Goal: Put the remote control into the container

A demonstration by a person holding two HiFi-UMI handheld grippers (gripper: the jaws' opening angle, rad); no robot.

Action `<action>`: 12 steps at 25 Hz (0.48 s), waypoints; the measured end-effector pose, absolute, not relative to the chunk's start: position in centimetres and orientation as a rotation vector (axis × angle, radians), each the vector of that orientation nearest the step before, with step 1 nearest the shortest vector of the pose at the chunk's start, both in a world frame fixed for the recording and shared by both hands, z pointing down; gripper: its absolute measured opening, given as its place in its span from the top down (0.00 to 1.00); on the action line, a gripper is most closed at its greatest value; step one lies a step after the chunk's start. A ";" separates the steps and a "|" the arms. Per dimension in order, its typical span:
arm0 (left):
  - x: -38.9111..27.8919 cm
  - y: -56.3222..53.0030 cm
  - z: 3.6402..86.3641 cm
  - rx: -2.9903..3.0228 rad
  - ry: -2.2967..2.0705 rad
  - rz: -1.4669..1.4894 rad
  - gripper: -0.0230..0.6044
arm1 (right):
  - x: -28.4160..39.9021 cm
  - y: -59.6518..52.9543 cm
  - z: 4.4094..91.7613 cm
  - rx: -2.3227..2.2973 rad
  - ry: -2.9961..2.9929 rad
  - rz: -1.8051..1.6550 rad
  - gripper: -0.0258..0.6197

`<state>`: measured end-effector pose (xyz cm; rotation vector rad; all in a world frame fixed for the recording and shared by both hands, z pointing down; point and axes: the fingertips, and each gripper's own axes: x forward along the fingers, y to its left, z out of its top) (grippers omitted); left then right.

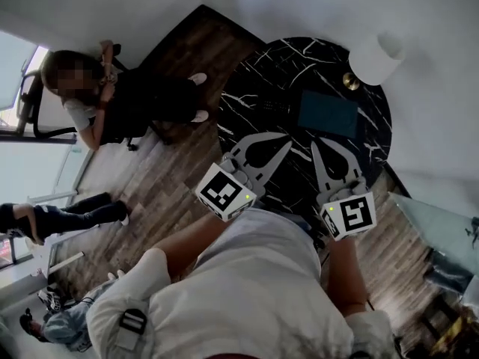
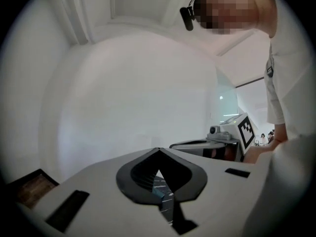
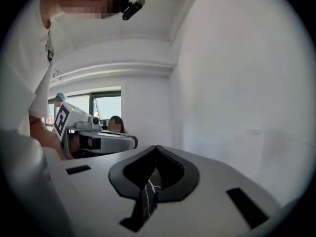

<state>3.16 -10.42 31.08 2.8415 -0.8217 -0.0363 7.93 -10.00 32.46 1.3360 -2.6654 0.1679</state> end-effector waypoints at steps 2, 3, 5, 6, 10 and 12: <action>4.2 -8.4 28.2 2.873 -0.795 -0.140 0.95 | 7.9 -7.7 30.9 1.389 -2.695 0.198 0.94; 4.7 -7.5 27.2 2.882 -0.785 -0.176 0.95 | 7.9 -6.7 30.3 1.410 -2.705 0.205 0.94; 5.5 -5.7 25.9 2.904 -0.771 -0.199 0.95 | 7.6 -5.1 28.9 1.455 -2.725 0.202 0.94; 5.9 -5.0 25.7 2.916 -0.764 -0.191 0.95 | 7.6 -4.5 28.4 1.473 -2.730 0.190 0.94; 6.7 -3.4 26.5 2.926 -0.731 -0.137 0.95 | 8.0 -2.5 28.2 1.481 -2.705 0.135 0.95; 7.0 -3.1 26.9 2.926 -0.724 -0.118 0.95 | 8.4 -2.2 28.3 1.515 -2.692 0.146 0.95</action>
